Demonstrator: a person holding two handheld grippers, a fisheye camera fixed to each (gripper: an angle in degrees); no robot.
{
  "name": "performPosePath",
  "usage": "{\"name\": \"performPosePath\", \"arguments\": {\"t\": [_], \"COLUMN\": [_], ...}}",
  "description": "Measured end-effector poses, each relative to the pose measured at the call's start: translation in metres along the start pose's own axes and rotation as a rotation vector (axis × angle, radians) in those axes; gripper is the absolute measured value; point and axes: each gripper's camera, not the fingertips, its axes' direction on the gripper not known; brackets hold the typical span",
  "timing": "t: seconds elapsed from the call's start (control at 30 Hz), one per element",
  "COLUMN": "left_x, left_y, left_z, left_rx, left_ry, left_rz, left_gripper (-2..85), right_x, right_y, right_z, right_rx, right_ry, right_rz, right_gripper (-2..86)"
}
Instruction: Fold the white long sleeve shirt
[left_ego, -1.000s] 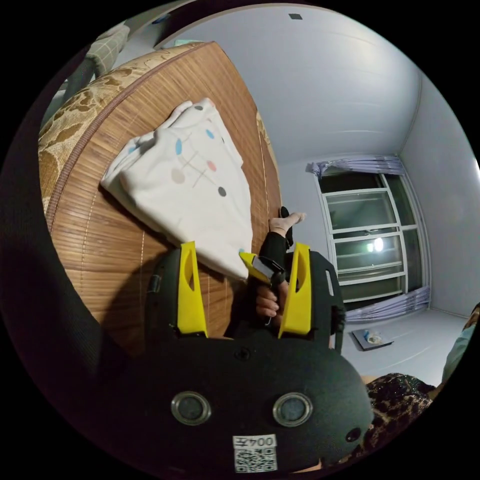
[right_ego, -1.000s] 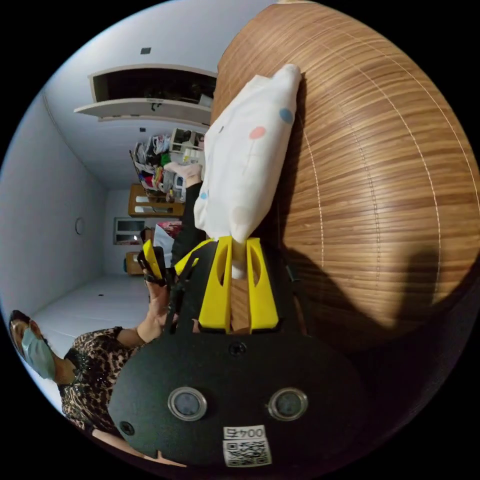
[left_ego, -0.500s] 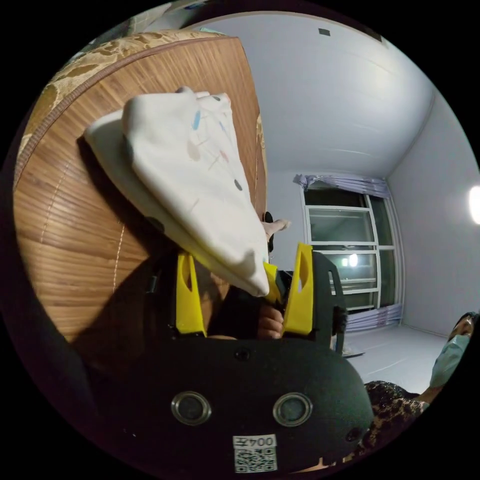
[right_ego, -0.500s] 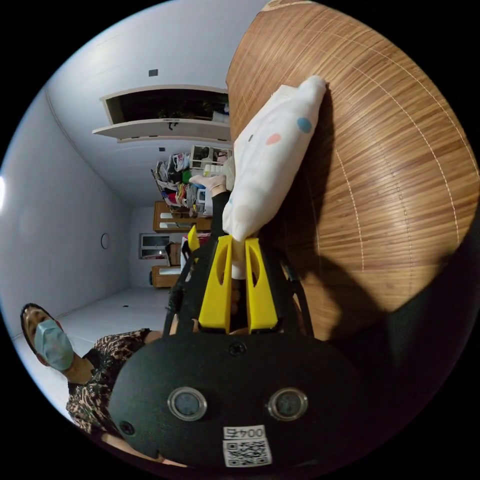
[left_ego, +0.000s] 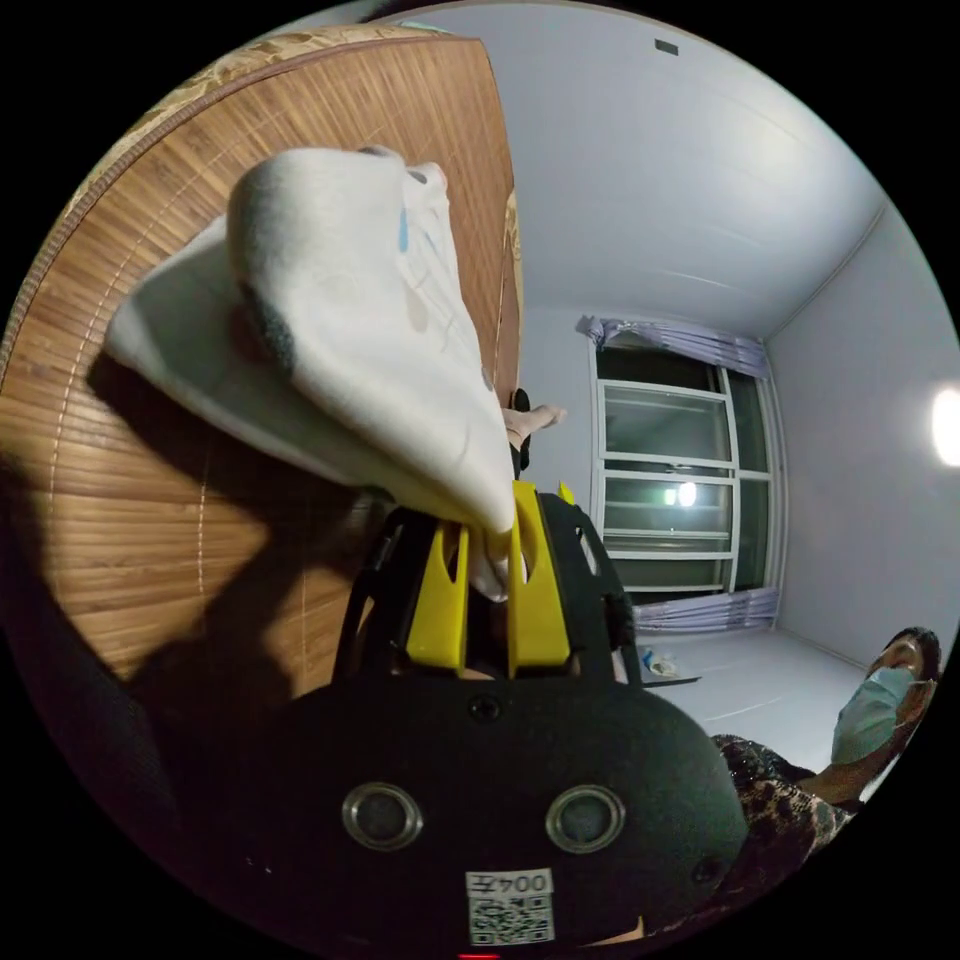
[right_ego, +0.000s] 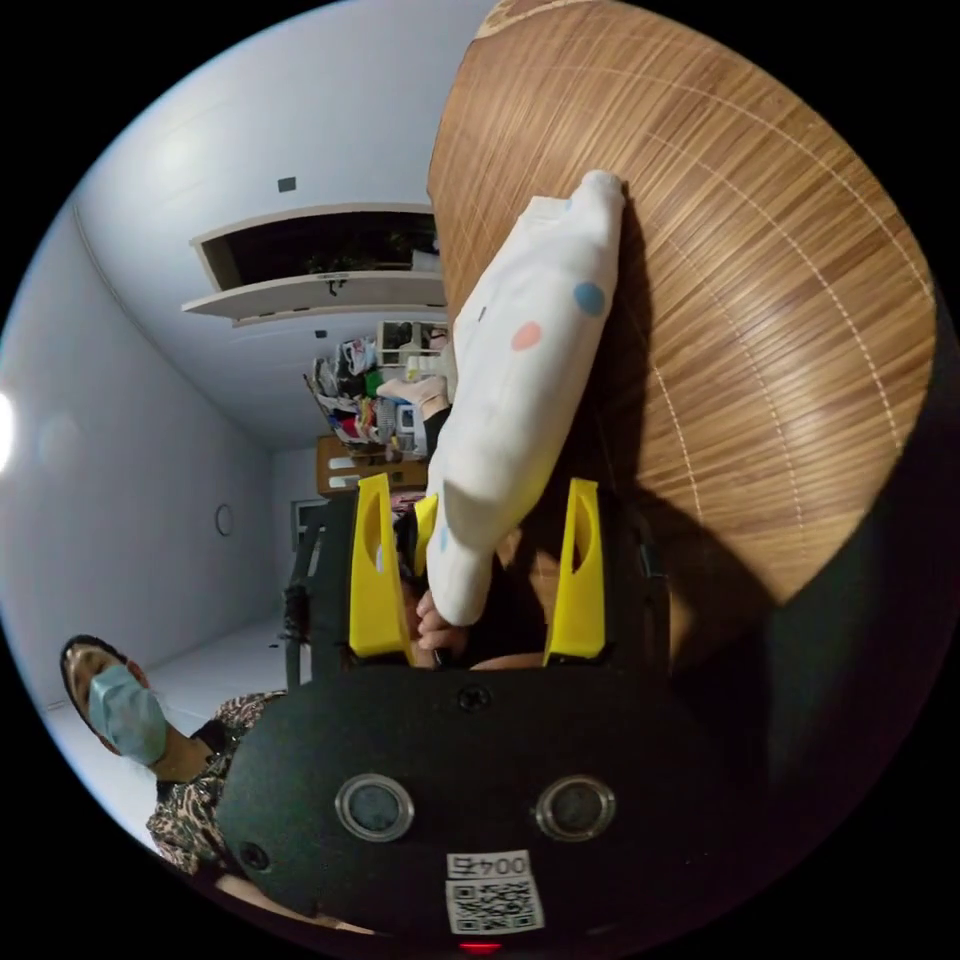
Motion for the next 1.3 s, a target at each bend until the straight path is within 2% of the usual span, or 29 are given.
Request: {"name": "performPosePath", "arguments": {"t": [0.1,0.17,0.3,0.6,0.73,1.07,1.3], "left_x": [0.001,0.004,0.017,0.05,0.041,0.001,-0.01], "left_y": [0.007,0.01,0.01,0.022,0.024,0.01,0.004], "left_z": [0.0,-0.003,-0.006,0.001,0.004,0.003,0.024], "left_rx": [-0.037,-0.052,-0.096,-0.218,-0.251,-0.222,-0.26], "left_ry": [-0.001,-0.001,0.011,0.353,0.32,0.174,0.127], "left_rz": [0.018,0.043,0.134,0.34,0.358,0.276,0.244], "left_gripper": [8.6,8.7,9.6,11.9,9.8,9.3,8.8], "right_x": [-0.006,-0.021,-0.058,-0.189,-0.24,-0.289,-0.333], "right_y": [-0.001,0.004,0.021,0.072,0.111,0.184,0.249], "right_z": [0.001,-0.001,-0.021,-0.13,-0.216,-0.461,-0.576], "right_rx": [-0.012,-0.033,0.012,0.118,0.226,0.625,0.904], "right_ry": [-0.04,0.048,0.098,0.21,0.264,0.337,0.397], "right_rz": [0.016,-0.023,-0.104,-0.248,-0.287,-0.17,-0.247], "right_gripper": [20.0,15.8,11.9,10.9,10.9,11.1,11.3]}}
